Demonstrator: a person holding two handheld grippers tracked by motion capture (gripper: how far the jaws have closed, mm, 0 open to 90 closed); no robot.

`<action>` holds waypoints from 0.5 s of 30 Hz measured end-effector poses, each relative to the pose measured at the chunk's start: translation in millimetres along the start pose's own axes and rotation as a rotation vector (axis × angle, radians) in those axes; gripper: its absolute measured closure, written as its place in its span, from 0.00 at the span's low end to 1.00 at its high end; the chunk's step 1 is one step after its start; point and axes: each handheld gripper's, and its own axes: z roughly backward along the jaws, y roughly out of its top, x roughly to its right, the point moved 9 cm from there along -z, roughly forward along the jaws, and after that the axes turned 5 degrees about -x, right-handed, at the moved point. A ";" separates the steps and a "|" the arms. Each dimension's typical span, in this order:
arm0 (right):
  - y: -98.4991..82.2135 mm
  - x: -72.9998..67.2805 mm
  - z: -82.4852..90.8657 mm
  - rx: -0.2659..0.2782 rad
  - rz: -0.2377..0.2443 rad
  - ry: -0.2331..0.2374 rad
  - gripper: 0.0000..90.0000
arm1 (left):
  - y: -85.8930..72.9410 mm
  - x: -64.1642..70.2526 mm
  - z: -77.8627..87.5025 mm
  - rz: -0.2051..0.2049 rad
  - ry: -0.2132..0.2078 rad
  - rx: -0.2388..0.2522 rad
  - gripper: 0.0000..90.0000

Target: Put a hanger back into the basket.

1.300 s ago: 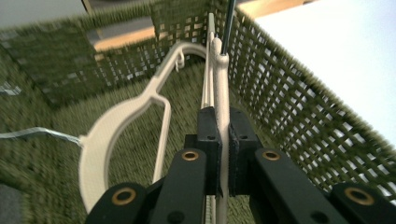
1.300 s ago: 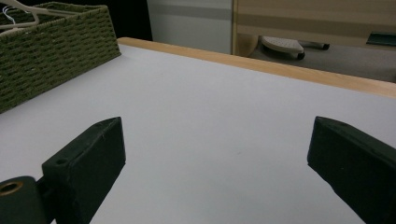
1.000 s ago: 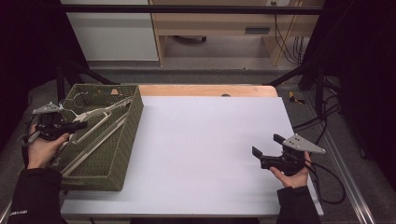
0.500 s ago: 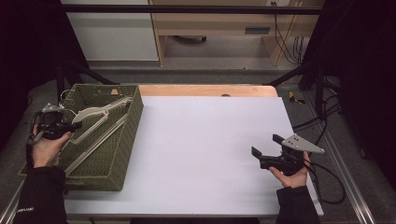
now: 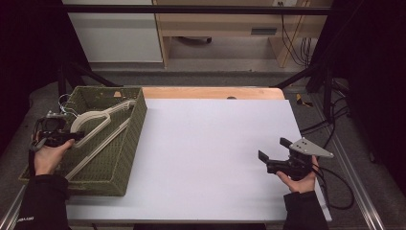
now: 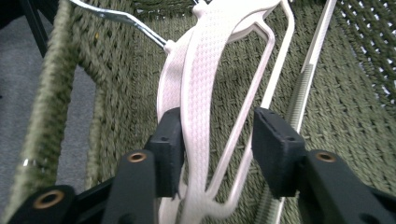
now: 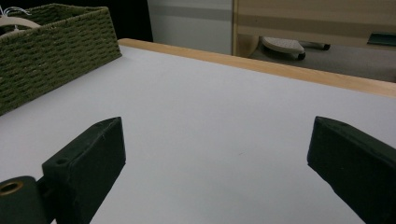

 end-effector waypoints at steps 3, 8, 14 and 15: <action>0.6 0.9 0.7 0.003 -0.003 -0.003 0.05 | -3.9 -1.7 3.8 0.018 0.003 0.001 0.54; 0.3 1.0 0.0 0.001 -0.002 -0.004 0.05 | -5.5 2.4 14.4 0.016 -0.013 0.037 0.51; 0.1 0.2 -0.5 0.001 -0.003 -0.001 0.05 | 5.5 23.0 39.7 0.021 -0.082 0.174 0.46; 0.3 0.6 0.0 0.002 -0.002 -0.002 0.05 | 7.9 28.6 45.3 0.009 -0.097 0.202 0.44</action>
